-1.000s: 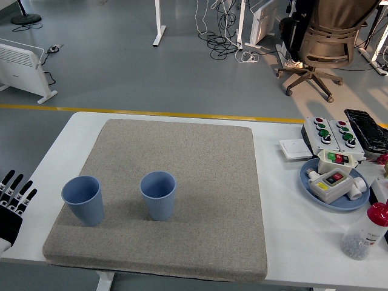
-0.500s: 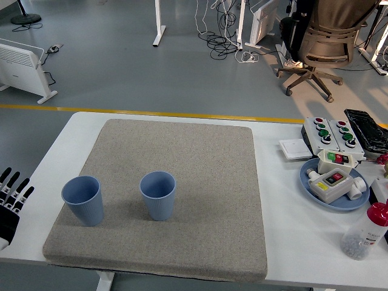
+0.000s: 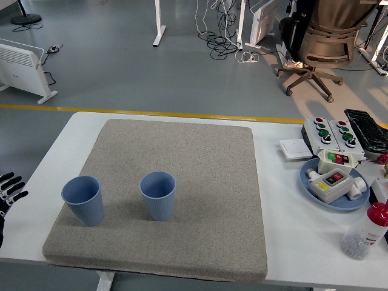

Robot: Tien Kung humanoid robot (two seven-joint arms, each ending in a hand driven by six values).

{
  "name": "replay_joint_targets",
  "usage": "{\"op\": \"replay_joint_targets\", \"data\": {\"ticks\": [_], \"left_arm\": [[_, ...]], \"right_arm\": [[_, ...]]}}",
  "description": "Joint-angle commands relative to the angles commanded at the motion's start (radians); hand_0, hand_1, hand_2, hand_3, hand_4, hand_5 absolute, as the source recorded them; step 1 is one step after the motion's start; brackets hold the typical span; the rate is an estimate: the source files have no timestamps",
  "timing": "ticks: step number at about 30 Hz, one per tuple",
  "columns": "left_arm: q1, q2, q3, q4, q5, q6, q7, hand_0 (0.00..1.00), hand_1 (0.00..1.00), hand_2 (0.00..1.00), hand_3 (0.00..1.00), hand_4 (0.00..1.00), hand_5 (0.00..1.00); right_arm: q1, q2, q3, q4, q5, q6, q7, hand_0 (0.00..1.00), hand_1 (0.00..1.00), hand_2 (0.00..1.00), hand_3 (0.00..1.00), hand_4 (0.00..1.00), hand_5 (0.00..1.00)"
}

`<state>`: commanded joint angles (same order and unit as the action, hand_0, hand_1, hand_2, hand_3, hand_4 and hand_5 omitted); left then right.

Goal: Push cup pick cup insert cup

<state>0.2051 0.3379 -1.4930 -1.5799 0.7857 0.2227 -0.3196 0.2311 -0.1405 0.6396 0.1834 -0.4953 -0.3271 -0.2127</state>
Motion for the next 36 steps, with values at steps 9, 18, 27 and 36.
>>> {"op": "replay_joint_targets", "data": {"ticks": [9,18,27,36], "left_arm": [[0.012,0.003,0.018,0.007,0.039,-0.003,-0.002,0.603,0.697,0.689,0.609,0.552,0.998],[0.007,-0.005,-0.042,0.044,-0.277,-0.167,0.103,0.827,0.842,0.889,0.818,0.559,0.998],[0.002,-0.009,-0.038,0.051,-0.281,-0.167,0.109,0.864,0.872,0.928,0.884,0.562,0.998],[-0.012,-0.009,-0.038,0.054,-0.277,-0.155,0.108,0.860,0.868,0.925,0.882,0.561,0.998]], "right_arm": [[-0.007,0.000,0.012,0.001,-0.018,0.001,-0.005,0.667,0.605,0.619,0.565,0.104,0.449],[-0.011,0.001,0.010,0.001,-0.018,0.001,-0.006,0.667,0.605,0.619,0.565,0.104,0.450],[-0.013,0.001,0.000,0.001,-0.005,0.001,-0.002,0.667,0.605,0.619,0.565,0.101,0.447],[-0.008,0.002,0.000,0.001,-0.001,0.002,-0.002,0.667,0.605,0.619,0.565,0.101,0.447]]}}
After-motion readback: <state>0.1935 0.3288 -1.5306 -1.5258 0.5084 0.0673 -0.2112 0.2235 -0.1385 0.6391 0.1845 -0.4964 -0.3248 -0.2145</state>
